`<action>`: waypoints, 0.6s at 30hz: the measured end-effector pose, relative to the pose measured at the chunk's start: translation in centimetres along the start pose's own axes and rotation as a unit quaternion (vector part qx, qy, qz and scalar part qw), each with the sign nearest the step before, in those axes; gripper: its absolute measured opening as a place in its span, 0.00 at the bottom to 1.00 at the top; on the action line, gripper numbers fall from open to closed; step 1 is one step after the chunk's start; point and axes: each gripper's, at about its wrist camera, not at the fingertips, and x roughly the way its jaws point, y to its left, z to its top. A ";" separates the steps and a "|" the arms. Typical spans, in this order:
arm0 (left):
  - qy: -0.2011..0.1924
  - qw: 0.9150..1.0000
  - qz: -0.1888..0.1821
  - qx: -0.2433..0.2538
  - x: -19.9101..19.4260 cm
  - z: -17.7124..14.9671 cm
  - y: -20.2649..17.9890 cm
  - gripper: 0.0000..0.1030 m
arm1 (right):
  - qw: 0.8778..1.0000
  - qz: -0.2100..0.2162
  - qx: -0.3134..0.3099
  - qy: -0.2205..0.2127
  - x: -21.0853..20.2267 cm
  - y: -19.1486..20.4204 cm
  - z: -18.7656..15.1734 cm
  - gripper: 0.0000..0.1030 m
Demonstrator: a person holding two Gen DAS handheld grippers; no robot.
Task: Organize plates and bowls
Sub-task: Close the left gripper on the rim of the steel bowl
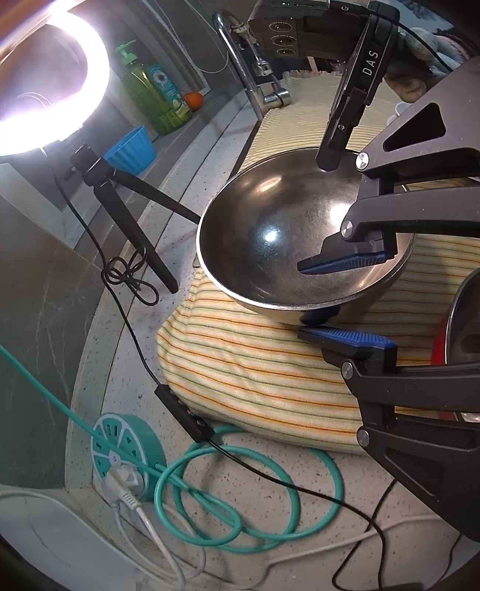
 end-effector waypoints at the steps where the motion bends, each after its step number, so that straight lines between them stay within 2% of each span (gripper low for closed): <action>1: -0.001 1.000 0.001 0.002 0.0 0.0 -0.1 0.26 | 1.000 -0.003 -0.002 0.000 -0.1 0.1 0.0 0.18; 8: -0.001 1.000 0.002 0.015 -0.4 -1.0 -1.0 0.26 | 1.000 -0.010 0.000 -0.004 -1.1 0.2 -0.8 0.17; 18: -0.009 0.999 -0.018 0.036 -2.1 -2.9 -4.1 0.26 | 1.000 -0.003 0.003 -0.028 -5.7 -0.6 -3.6 0.17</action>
